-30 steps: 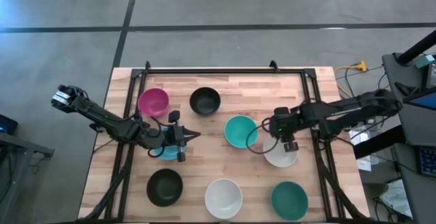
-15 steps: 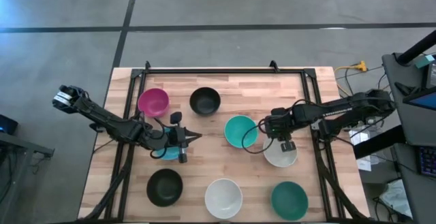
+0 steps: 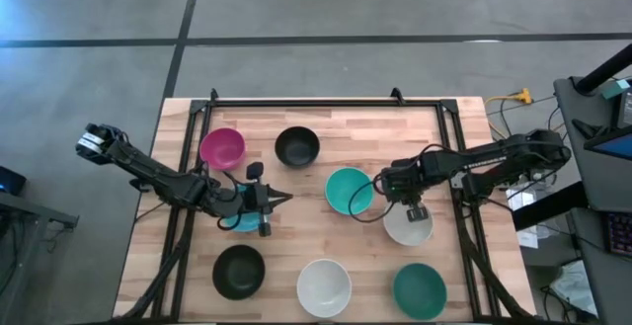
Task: Nest bowls inside each other
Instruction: Stack the top white bowl on the blue bowl
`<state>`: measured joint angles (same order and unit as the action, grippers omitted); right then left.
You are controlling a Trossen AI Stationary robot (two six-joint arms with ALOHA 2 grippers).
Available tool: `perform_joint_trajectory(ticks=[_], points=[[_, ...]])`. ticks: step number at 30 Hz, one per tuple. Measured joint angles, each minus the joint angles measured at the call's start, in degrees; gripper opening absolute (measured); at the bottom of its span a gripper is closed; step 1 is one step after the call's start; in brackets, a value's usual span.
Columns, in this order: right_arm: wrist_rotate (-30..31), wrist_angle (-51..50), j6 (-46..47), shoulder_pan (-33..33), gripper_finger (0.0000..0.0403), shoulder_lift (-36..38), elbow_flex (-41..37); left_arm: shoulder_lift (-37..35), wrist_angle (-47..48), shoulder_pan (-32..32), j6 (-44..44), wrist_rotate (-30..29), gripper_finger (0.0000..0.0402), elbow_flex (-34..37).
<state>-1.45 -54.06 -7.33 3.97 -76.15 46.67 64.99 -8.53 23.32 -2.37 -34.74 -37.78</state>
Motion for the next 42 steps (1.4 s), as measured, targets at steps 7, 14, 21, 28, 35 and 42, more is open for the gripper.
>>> perform_joint_trajectory(ticks=[7, 14, 21, 28, 35, 42], points=[[-0.6, -6.2, 0.6, 0.0, 0.001, 1.3, 4.8, 0.0, 0.0, 0.0, -0.1, 0.1, 0.0, 0.0], [0.0, -11.6, 2.3, 0.0, 0.001, 2.3, 14.7, 0.0, 0.0, 0.0, -0.2, 0.1, 0.0, 0.0], [0.4, -0.6, 4.4, -0.3, 0.001, 2.2, 20.9, 0.0, 0.0, 0.0, -0.2, 0.5, 0.0, -0.1], [-0.5, 7.5, 7.8, -4.9, 0.001, -1.1, 25.0, 0.0, 0.0, 0.0, -0.2, 0.6, 0.0, -0.1], [-7.6, -4.6, 5.4, -12.5, 0.0009, -13.3, 35.9, -0.2, 0.0, 0.0, -0.2, 0.6, 0.0, -0.7], [-13.8, -15.1, -1.7, -16.9, 0.0009, -24.6, 44.3, -0.2, 0.1, 0.0, 0.0, 0.5, 0.0, -0.5]])
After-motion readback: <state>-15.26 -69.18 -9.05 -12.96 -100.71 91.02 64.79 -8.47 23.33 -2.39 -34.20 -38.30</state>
